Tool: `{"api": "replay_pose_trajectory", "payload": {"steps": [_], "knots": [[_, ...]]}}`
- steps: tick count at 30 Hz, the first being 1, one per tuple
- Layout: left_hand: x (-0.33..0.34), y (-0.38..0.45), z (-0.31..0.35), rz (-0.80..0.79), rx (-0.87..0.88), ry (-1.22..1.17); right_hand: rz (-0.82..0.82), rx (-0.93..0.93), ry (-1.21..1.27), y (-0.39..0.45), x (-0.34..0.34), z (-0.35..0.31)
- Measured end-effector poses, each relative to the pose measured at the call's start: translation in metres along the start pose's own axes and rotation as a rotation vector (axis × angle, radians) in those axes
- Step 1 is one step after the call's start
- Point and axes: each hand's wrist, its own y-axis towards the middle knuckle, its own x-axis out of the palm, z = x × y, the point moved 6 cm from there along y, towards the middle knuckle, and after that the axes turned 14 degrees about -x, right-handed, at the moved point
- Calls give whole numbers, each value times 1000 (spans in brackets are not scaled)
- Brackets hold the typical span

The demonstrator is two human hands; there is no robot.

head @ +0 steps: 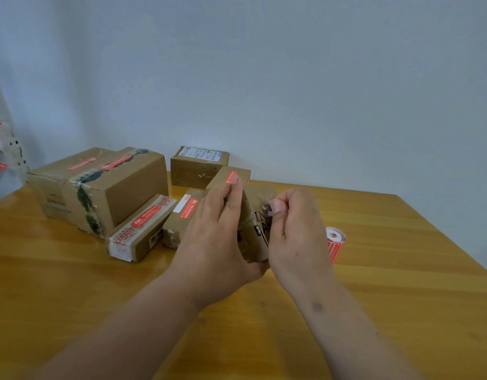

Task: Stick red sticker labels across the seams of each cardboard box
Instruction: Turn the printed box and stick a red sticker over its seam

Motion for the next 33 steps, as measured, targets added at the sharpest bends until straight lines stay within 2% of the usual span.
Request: {"api": "replay_pose_trajectory", "payload": {"steps": [8,27,30,33], "knots": [[2,0,-1,-40,-9,14,63,285,102,-2,-3,14],[2,0,-2,-56,-28,35,121,320,23,-4,-9,9],[1,0,-2,-47,-22,49,148,422,66,-2,-12,18],[0,0,-2,-50,-29,51,239,581,234,-4,-12,30]]}}
